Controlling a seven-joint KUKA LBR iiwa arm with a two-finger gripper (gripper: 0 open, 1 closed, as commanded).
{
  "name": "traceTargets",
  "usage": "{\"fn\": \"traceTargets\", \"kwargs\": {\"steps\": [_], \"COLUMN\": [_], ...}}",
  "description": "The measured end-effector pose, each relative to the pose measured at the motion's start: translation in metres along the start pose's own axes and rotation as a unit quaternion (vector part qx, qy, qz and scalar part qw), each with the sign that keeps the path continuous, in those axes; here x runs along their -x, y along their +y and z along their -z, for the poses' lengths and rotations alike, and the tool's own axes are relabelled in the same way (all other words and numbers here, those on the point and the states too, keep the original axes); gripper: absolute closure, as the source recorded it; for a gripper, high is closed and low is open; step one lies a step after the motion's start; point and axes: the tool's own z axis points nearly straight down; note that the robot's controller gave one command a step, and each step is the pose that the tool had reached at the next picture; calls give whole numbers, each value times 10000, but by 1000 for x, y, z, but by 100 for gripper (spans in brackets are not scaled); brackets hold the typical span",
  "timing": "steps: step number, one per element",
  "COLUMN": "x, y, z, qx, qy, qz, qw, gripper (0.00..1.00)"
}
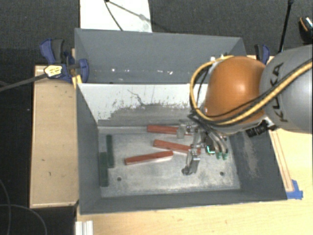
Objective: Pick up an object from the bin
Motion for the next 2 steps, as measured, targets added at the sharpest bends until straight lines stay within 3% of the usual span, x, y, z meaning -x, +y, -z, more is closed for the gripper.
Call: {"fn": "traceTargets", "kwargs": {"steps": [1, 2], "x": [22, 84], "y": [-47, 43], "z": [-139, -115], "qx": [-2, 28], "qy": [-30, -75], "qz": [275, -206], "qw": [9996, 9998], "gripper": [0, 0]}}
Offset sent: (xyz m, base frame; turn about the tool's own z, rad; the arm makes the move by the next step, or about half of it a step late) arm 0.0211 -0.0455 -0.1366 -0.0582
